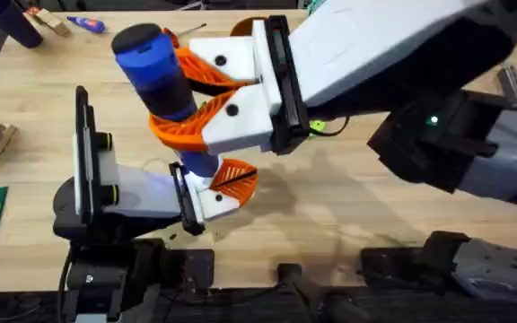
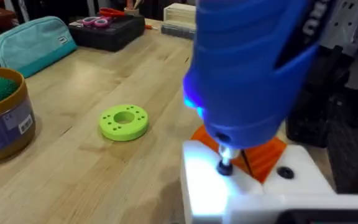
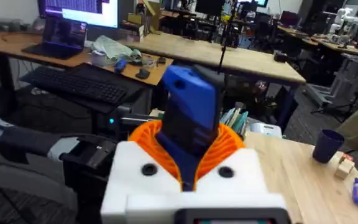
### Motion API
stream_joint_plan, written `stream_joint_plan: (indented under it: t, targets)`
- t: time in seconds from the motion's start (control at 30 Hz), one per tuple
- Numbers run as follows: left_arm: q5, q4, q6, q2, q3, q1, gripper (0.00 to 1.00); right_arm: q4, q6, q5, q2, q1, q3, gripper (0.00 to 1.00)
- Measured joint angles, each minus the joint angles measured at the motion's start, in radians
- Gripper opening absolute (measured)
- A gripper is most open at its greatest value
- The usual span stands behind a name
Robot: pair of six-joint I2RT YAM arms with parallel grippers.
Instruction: Pick up the gripper from the table and insert it into the empty holder that is missing its gripper. Then pick up a screw, insert it into the mounting hole, and use the screwdriver to tighten it. Finally, clean up the table by picking up the vegetable and placing it into the bucket.
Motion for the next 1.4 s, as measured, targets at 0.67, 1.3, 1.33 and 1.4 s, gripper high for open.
stream_joint_plan:
  t: [0.67, 1.3, 1.33, 1.4]
  targets:
    - [0.0, 0.0, 0.0, 0.0, 0.0, 0.0, 0.007, -0.014, -0.003, 0.0, 0.0, 0.0, 0.0, 0.061]
    - [0.0, 0.0, 0.0, 0.0, 0.0, 0.0, 0.007, 0.011, -0.003, 0.0, 0.0, 0.0, 0.001, 0.061]
    - [0.0, 0.0, 0.0, 0.0, 0.0, 0.0, 0.007, 0.021, -0.003, 0.0, 0.0, 0.0, 0.003, 0.061]
    - [0.0, 0.0, 0.0, 0.0, 0.0, 0.0, 0.007, 0.014, -0.003, -0.003, 0.001, 0.0, 0.016, 0.061]
